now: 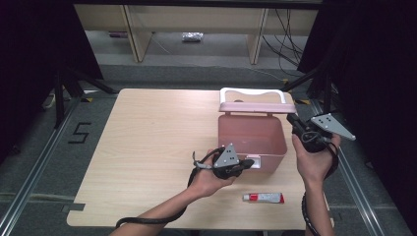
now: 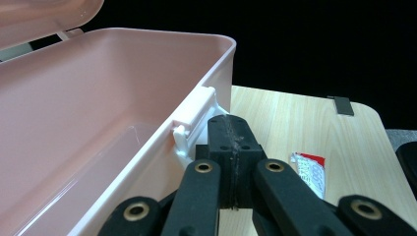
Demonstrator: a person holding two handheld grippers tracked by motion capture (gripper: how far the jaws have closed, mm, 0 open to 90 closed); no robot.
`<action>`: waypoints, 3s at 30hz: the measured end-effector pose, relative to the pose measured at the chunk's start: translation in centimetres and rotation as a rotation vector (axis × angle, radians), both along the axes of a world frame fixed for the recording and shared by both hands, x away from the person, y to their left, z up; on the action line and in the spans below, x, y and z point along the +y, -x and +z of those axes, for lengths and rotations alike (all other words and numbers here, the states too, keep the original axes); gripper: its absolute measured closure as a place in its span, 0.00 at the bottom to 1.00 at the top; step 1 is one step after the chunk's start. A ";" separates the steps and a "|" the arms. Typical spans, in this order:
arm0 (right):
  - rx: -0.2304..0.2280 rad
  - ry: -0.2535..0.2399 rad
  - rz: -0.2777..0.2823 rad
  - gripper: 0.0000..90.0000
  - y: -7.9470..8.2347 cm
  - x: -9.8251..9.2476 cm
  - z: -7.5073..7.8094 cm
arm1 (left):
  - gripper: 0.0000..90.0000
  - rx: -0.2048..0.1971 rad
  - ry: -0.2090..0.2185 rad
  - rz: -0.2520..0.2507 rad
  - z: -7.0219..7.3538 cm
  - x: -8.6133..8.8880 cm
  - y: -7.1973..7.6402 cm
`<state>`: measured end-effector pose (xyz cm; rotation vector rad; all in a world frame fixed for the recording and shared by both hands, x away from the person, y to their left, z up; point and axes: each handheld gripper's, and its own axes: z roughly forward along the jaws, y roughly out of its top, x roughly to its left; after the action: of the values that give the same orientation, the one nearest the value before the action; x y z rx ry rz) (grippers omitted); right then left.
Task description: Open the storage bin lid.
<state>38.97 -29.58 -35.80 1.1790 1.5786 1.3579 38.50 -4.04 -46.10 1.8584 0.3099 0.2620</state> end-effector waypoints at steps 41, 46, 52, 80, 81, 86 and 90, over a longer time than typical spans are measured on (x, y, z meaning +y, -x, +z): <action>-0.023 0.009 -0.027 1.00 -2.5 0.8 0.4 | 0.99 0.002 0.008 0.003 -0.1 -0.1 0.0; -0.022 0.003 -0.027 1.00 -3.0 0.9 0.5 | 0.99 0.003 0.011 0.005 -0.1 -0.1 0.0; -0.023 0.004 -0.031 1.00 -3.5 1.0 0.5 | 0.99 0.004 0.011 0.005 -0.1 -0.1 0.0; -0.034 0.011 -0.066 1.00 -5.4 1.0 1.1 | 0.99 0.007 0.010 0.003 -0.1 -0.1 0.0; -0.025 0.000 -0.070 1.00 -5.4 1.1 1.1 | 0.99 0.008 0.010 0.003 -0.1 -0.1 0.0; -0.022 0.005 -0.071 1.00 -5.6 1.0 1.1 | 0.99 0.009 0.009 0.002 -0.1 -0.1 0.0; -0.021 0.004 -0.075 1.00 -5.9 1.1 1.0 | 0.99 0.009 0.009 0.003 -0.1 -0.1 0.0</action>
<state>44.87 -28.52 -34.84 1.2060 1.5071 1.3138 38.54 -4.10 -46.20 1.8505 0.3192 0.2543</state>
